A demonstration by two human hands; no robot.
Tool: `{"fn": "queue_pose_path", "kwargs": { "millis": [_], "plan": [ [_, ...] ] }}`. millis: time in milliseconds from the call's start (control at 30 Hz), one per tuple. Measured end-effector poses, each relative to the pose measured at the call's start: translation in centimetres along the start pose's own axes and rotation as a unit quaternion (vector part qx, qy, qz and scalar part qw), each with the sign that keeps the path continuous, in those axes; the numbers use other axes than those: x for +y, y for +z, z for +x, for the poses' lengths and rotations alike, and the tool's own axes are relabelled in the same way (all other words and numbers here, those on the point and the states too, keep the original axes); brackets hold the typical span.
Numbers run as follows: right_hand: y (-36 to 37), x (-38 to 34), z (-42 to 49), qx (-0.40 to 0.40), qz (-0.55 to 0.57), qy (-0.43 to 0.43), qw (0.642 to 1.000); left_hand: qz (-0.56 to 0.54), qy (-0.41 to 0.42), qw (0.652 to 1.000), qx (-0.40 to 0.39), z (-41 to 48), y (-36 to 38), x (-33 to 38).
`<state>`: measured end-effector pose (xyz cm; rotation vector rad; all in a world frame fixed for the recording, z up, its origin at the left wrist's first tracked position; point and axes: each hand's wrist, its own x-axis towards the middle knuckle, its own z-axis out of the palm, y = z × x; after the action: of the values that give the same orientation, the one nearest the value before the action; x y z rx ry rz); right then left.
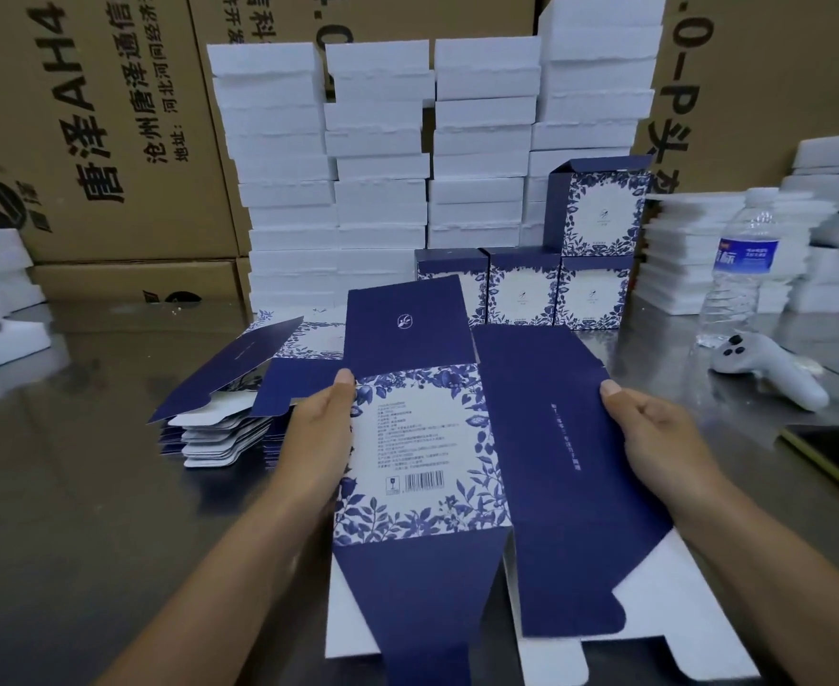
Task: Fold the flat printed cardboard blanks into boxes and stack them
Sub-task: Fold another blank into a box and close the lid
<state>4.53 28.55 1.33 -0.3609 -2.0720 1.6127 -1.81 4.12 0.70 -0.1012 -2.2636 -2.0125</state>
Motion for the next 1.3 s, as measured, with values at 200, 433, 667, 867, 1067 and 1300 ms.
{"fn": "queue_pose_path", "kwargs": {
  "millis": [200,433,667,867,1067,1300],
  "plan": [
    [-0.1,0.6,0.5,0.024,0.026,0.01,0.999,0.026,0.053,0.998,0.019,-0.4,0.4,0.0],
    [0.4,0.4,0.3,-0.004,0.061,0.02,0.998,-0.011,0.05,0.998,0.04,0.1,-0.1,-0.2],
    [-0.1,0.7,0.7,-0.015,0.04,-0.014,0.999,-0.055,0.016,0.997,0.043,0.0,0.1,0.0],
    [-0.5,0.7,0.9,0.029,0.037,-0.019,0.999,-0.039,0.014,0.999,0.035,0.1,0.7,0.0],
    [-0.1,1.2,0.9,-0.015,0.094,0.023,0.995,0.0,0.046,0.997,0.063,0.7,-0.1,-0.5],
    [0.0,1.2,0.8,-0.049,0.043,0.005,0.998,-0.029,0.014,0.997,0.073,0.8,-0.5,-0.5]
  ]
}}
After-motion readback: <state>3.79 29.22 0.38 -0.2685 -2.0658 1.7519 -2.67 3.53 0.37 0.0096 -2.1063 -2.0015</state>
